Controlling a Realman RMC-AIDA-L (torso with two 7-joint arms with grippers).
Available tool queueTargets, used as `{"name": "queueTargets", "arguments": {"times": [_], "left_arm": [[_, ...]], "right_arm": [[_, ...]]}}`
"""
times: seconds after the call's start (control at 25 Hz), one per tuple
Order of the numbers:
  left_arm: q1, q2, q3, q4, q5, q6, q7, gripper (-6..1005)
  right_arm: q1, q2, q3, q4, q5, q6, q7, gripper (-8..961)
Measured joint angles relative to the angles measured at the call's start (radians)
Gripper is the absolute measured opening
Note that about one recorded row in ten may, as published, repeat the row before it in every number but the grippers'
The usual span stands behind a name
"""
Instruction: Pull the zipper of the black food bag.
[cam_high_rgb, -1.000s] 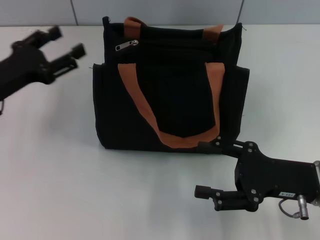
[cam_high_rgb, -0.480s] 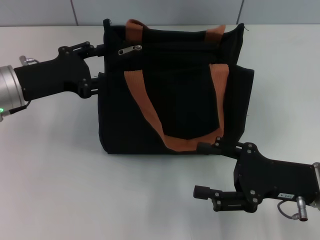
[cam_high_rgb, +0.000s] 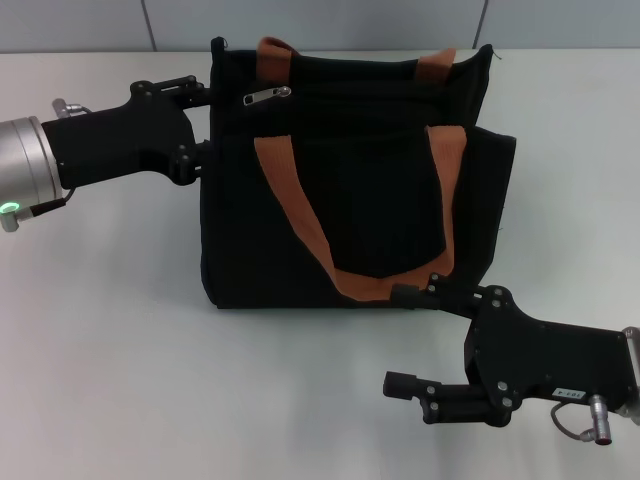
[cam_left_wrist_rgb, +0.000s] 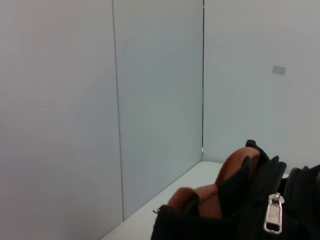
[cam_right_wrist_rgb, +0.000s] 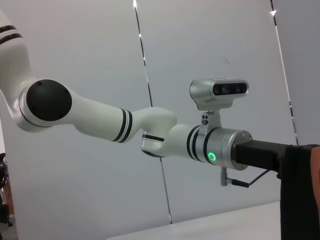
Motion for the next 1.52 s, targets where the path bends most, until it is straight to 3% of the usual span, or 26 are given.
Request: {"name": "queueTargets", "arguments": {"times": [0.32, 0.48, 0.76, 1.0, 1.2, 1.36, 1.52], "left_arm": [[-0.004, -0.001, 0.001, -0.011, -0.002, -0.023, -0.006, 535], [0.0, -0.001, 0.001, -0.013, -0.01, -0.015, -0.008, 345], [0.009, 0.0, -0.004, -0.015, -0.016, 0.059, -0.075, 101], [0.007, 0.001, -0.008, -0.01, -0.021, 0.101, -0.143, 71], [0.0, 0.001, -0.008, -0.014, -0.026, 0.091, -0.188, 69], [-0.003, -0.001, -0.007, -0.016, -0.028, 0.093, -0.189, 67], [-0.013, -0.001, -0.004, -0.029, -0.029, 0.09, -0.189, 66]], "right_arm": [[0.002, 0.0, 0.008, 0.0, 0.002, 0.001, 0.0, 836], [0.002, 0.0, 0.019, 0.0, 0.002, 0.001, 0.0, 836], [-0.002, -0.002, 0.086, 0.014, 0.002, -0.02, 0.017, 836], [0.012, -0.006, 0.17, -0.003, 0.003, -0.077, 0.175, 836], [0.074, -0.01, 0.243, -0.093, 0.062, -0.14, 0.635, 836], [0.153, -0.039, 0.239, -0.16, 0.131, -0.143, 1.18, 836], [0.236, -0.061, 0.239, -0.131, 0.169, -0.111, 1.613, 836]]}}
